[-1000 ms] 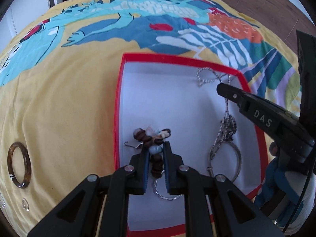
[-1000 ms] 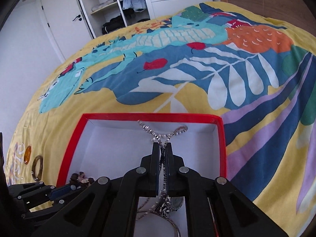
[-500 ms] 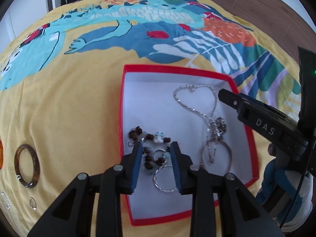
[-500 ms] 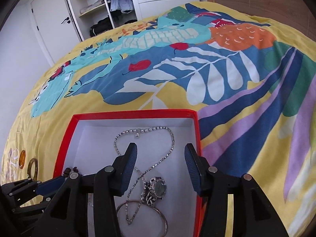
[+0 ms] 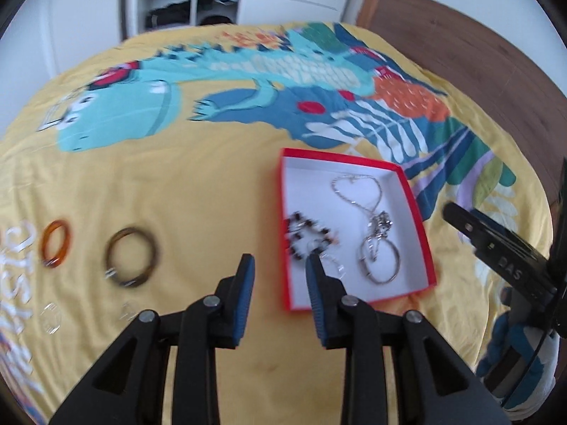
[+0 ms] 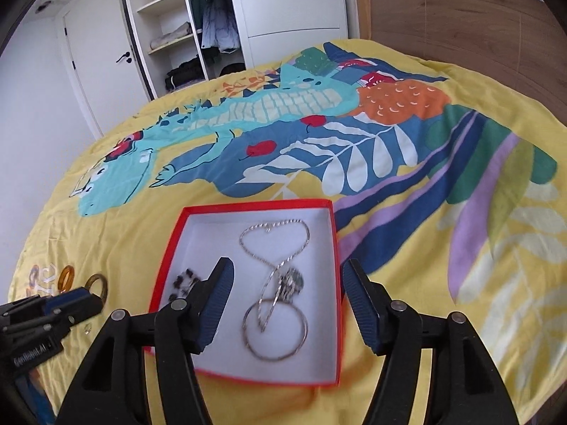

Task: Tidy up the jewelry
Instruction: 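Move both open tools back over the remaining jewelry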

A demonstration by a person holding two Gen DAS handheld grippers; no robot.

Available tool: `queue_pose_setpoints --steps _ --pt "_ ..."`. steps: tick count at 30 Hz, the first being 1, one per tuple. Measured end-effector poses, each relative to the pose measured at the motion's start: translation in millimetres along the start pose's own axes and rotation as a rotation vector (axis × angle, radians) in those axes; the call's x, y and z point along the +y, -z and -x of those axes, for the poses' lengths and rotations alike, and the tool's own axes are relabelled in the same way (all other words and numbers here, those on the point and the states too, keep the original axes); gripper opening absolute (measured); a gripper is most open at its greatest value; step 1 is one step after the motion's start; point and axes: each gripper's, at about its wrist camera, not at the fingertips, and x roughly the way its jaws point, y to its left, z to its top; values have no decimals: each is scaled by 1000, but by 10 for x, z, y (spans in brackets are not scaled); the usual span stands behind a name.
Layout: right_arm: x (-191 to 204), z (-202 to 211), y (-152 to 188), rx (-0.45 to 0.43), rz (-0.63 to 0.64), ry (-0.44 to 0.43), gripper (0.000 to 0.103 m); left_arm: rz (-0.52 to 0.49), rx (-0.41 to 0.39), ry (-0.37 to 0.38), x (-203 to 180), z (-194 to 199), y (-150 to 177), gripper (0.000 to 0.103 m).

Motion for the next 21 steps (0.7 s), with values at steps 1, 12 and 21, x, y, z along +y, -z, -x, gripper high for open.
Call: queue_pose_setpoints --steps 1,12,21 --pt "37 113 64 -3 -8 -8 64 7 -10 -14 64 110 65 28" --pt "659 994 507 -46 30 -121 66 66 -95 -139 478 1149 715 29" --pt "1135 1488 825 -64 106 -186 67 164 -175 -235 798 1837 1233 43"
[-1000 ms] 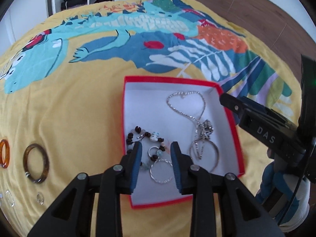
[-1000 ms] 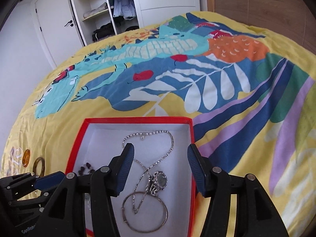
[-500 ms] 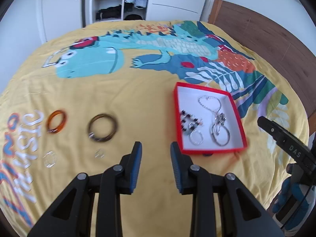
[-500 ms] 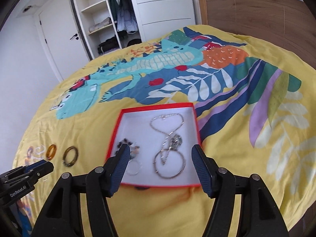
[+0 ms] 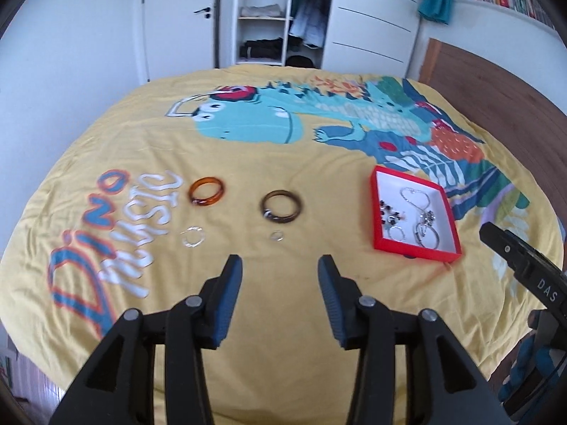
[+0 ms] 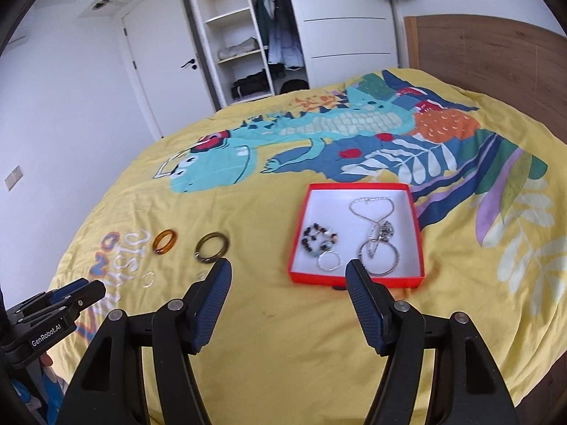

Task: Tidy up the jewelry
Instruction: 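Move both open tools back over the remaining jewelry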

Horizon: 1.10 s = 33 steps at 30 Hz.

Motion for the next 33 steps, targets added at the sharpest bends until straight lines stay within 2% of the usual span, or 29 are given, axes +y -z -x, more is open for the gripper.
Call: queue_pose_setpoints --steps 6,13,17,21,25,30,33 --pt "345 190 148 1 43 -21 67 51 -36 -43 388 308 203 43" --pt "695 370 160 -31 59 -23 71 131 -65 -83 884 644 344 43" --pt "870 421 99 -89 20 -98 72 116 -108 -200 1114 968 371 43" --pt "1022 468 129 -100 42 -169 72 190 -139 -262 1307 1199 398 43" --pt "977 614 171 -128 79 -187 76 215 -139 -274 1241 1206 415 43" --pt "725 709 167 -146 30 -169 78 152 -136 -275 943 1135 367 43" --pt "658 778 134 -159 21 -146 78 142 -152 -246 843 1128 341 43"
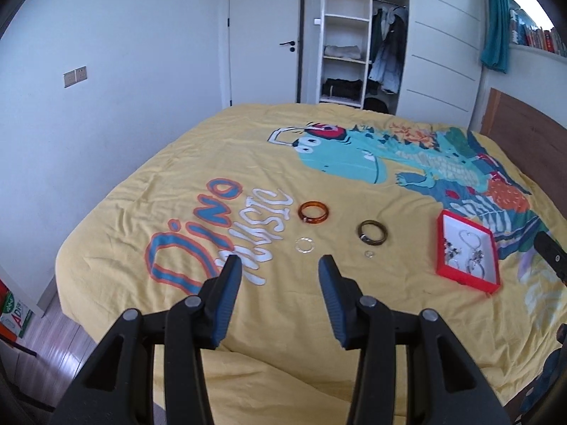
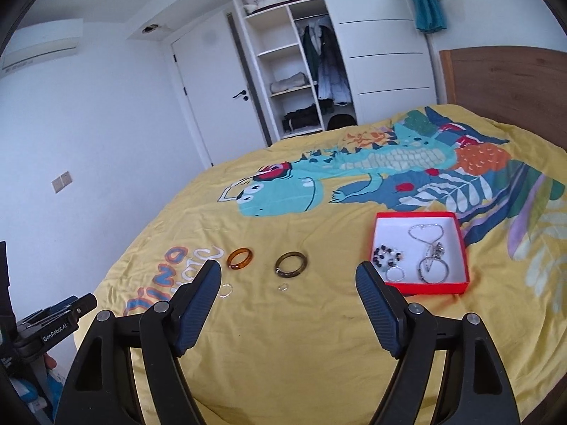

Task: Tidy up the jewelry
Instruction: 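Move both open tools back over the remaining jewelry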

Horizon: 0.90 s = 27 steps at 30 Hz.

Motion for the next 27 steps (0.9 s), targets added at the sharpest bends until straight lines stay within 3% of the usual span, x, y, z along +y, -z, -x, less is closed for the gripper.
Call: queue_pose_setpoints --steps 7,15,27 --pt "12 49 -7 -23 1 34 80 -3 20 14 50 -113 108 43" --pt "74 -220 177 35 65 62 80 41 33 -22 206 -403 240 43" --pt "-75 -808 665 218 67 68 80 -13 159 -58 268 -1030 632 43"
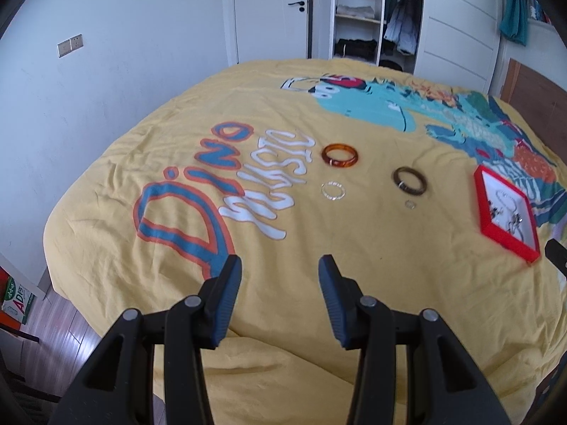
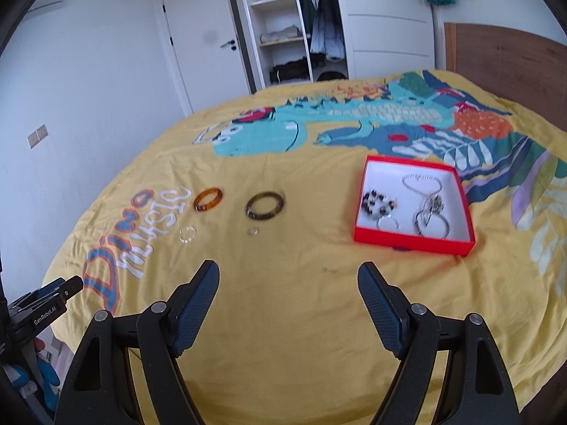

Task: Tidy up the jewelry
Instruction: 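Move both open tools back over the remaining jewelry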

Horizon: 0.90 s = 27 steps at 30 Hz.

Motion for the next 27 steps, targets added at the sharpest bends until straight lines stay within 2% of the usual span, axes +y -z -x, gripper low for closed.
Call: queue_pose_setpoints --steps 7,9,14,27 --pt "76 -371 126 95 31 -25 74 -7 79 12 39 -337 75 43" --pt "92 -477 154 120 38 -29 73 -21 79 -8 24 -397 78 43" --pt "135 -674 201 165 58 -27 73 -18 87 -4 -20 -471 10 43" --pt "150 -919 260 223 73 -9 73 -60 66 30 -229 -438 -133 43"
